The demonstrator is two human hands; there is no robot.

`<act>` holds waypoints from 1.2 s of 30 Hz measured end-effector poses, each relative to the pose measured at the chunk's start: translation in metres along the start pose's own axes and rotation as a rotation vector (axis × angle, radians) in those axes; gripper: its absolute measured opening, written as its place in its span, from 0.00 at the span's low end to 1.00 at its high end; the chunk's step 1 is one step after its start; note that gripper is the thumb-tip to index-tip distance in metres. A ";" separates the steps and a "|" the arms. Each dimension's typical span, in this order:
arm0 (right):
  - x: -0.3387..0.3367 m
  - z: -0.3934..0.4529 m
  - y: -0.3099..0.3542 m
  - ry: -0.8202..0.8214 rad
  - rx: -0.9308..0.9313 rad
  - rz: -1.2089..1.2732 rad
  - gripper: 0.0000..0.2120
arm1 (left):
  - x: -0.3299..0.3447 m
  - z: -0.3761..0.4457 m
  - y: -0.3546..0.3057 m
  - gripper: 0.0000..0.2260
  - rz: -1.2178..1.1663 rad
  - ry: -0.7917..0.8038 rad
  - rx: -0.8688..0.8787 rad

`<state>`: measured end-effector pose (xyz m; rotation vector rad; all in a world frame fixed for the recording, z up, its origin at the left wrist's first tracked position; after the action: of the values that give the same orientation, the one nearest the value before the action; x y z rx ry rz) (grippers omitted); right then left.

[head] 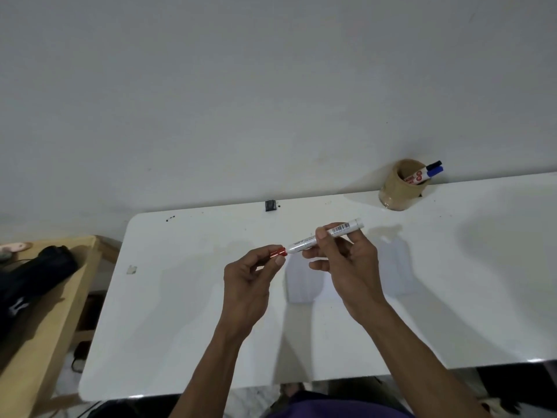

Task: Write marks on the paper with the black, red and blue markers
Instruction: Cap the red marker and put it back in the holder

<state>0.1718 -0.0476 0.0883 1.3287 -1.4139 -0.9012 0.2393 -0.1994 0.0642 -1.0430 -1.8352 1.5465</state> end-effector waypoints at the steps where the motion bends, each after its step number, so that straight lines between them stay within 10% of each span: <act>1: 0.001 -0.004 -0.001 -0.002 0.001 0.002 0.07 | -0.003 -0.003 0.001 0.06 -0.002 0.010 -0.005; 17: -0.034 -0.019 0.004 -0.025 0.028 -0.017 0.06 | -0.008 -0.008 0.005 0.04 -0.016 0.236 0.011; 29: -0.082 0.046 0.026 0.255 -0.328 -0.909 0.10 | 0.080 0.025 -0.037 0.02 0.183 0.288 0.165; 36: -0.143 0.086 0.051 -0.009 -0.376 -0.588 0.28 | 0.151 0.050 -0.035 0.16 0.323 0.185 0.154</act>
<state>0.0671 0.0916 0.0918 1.4607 -0.7976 -1.4753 0.1058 -0.1061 0.0740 -1.4084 -1.4518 1.6763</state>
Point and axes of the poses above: each hand's wrist, its own z-axis towards the middle knuckle, its own x-axis out of the palm, y = z × x, the point moved 1 cm from there along z, towards the middle knuckle, and after that the axes turned 5 degrees about -y, right-handed, at the moved point
